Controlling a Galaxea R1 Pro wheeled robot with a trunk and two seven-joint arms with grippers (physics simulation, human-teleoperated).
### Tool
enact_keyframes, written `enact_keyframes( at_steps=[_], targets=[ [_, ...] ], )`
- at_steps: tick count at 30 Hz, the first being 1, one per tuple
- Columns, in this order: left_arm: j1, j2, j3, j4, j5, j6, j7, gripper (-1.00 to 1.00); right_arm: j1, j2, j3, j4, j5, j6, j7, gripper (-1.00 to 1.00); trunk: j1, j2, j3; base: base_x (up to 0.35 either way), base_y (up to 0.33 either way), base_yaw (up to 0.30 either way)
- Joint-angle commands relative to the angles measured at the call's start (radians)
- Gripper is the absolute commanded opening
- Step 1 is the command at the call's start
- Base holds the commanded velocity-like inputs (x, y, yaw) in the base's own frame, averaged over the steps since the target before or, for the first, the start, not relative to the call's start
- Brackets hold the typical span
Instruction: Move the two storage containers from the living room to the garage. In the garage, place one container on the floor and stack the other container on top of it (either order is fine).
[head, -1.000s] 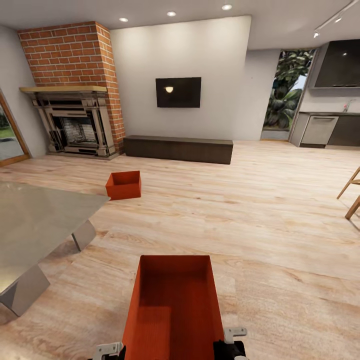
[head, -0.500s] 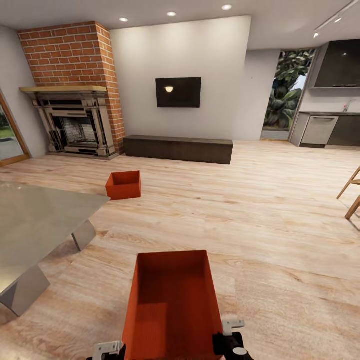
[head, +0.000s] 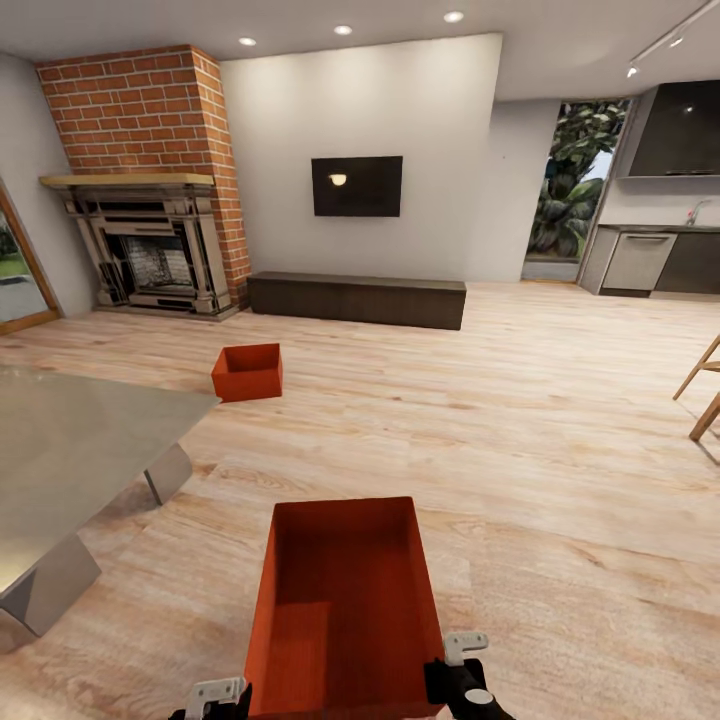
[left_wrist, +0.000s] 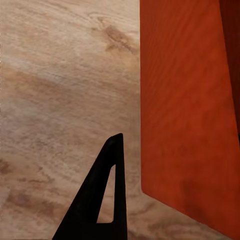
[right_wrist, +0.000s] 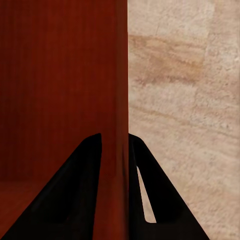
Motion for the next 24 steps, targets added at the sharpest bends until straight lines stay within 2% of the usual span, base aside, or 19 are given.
enact_keyframes(
  at_steps=[1,8,21,24],
  targets=[
    [0.000,0.001,0.019,-0.001,0.001,0.000,0.002,-1.00,-0.002,-0.001,-0.045,-0.006,0.009,-0.003,-0.027,-1.00,0.000,0.000,-0.001,0.000,0.000,0.000],
    [0.000,0.001,0.019,-0.010,0.000,0.000,0.002,-1.00,-0.002,-0.001,-0.045,-0.006,0.009,-0.003,-0.027,-1.00,-0.023,0.042,0.018,0.000,0.000,0.000],
    [0.000,0.002,0.019,-0.010,0.000,0.000,0.002,-1.00,-0.002,-0.002,-0.046,-0.005,0.009,-0.004,-0.027,-1.00,-0.023,0.042,0.018,0.000,0.000,0.000],
    [0.000,0.002,0.019,-0.011,0.000,0.000,0.002,-1.00,-0.002,-0.002,-0.046,-0.005,0.009,-0.004,-0.027,-1.00,-0.035,0.063,0.027,0.000,0.000,0.000]
  ],
)
